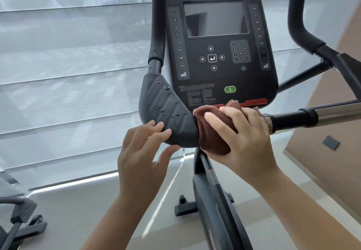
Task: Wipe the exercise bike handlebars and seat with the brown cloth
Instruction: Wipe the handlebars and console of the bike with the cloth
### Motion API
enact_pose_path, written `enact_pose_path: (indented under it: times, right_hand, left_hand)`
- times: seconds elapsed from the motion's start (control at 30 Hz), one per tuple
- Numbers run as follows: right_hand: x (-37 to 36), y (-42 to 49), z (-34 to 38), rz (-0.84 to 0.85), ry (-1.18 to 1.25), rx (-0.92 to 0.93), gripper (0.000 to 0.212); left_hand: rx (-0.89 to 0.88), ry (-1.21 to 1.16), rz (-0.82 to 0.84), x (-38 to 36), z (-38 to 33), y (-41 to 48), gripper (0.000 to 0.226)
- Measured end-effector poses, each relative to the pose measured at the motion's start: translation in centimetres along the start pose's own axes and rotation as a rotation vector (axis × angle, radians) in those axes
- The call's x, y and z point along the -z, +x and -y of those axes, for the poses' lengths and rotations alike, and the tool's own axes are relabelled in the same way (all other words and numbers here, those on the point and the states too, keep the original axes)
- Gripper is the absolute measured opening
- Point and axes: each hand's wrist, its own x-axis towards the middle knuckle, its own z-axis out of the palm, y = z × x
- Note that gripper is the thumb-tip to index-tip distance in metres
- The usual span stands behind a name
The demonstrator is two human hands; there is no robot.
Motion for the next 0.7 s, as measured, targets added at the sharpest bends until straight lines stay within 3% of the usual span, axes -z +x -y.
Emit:
enact_pose_path:
  times: [0.1, 0.17, 0.27, 0.37, 0.43, 0.53, 0.57, 0.7]
  right_hand:
    - [1.8, 1.2, -1.1, 0.093, 0.233, 0.004, 0.050]
    - [3.4, 2.0, -1.4, 0.139, 0.435, -0.093, 0.056]
    - [5.5, 4.0, -0.5, 0.053, 0.694, -0.283, 0.063]
    - [5.1, 7.2, 2.1, 0.033, 0.630, -0.236, 0.071]
    - [3.5, 9.7, 4.1, 0.221, 0.590, -0.178, 0.077]
    - [1.0, 11.4, 5.9, 0.684, 0.576, -0.170, 0.075]
    - [0.5, 11.0, 5.9, 0.716, 0.588, -0.173, 0.072]
    - [1.1, 7.2, 6.5, 0.472, 0.585, -0.163, 0.061]
  left_hand:
    - [0.000, -0.091, 0.059, 0.5, 0.5, 0.2, 0.024]
    - [0.022, -0.202, 0.094, 1.2, 1.3, 0.5, 0.024]
    - [0.049, -0.282, 0.092, 2.0, 3.1, 1.4, 0.023]
    - [0.054, -0.294, 0.106, 2.3, 5.3, 2.8, 0.026]
    - [0.053, -0.292, 0.145, 2.4, 6.4, 3.7, 0.033]
    - [0.022, -0.306, 0.249, 2.1, 7.9, 4.5, 0.043]
    - [0.005, -0.313, 0.280, 1.9, 8.4, 4.7, 0.045]
    - [-0.020, -0.390, 0.331, 1.2, 10.1, 5.5, 0.048]
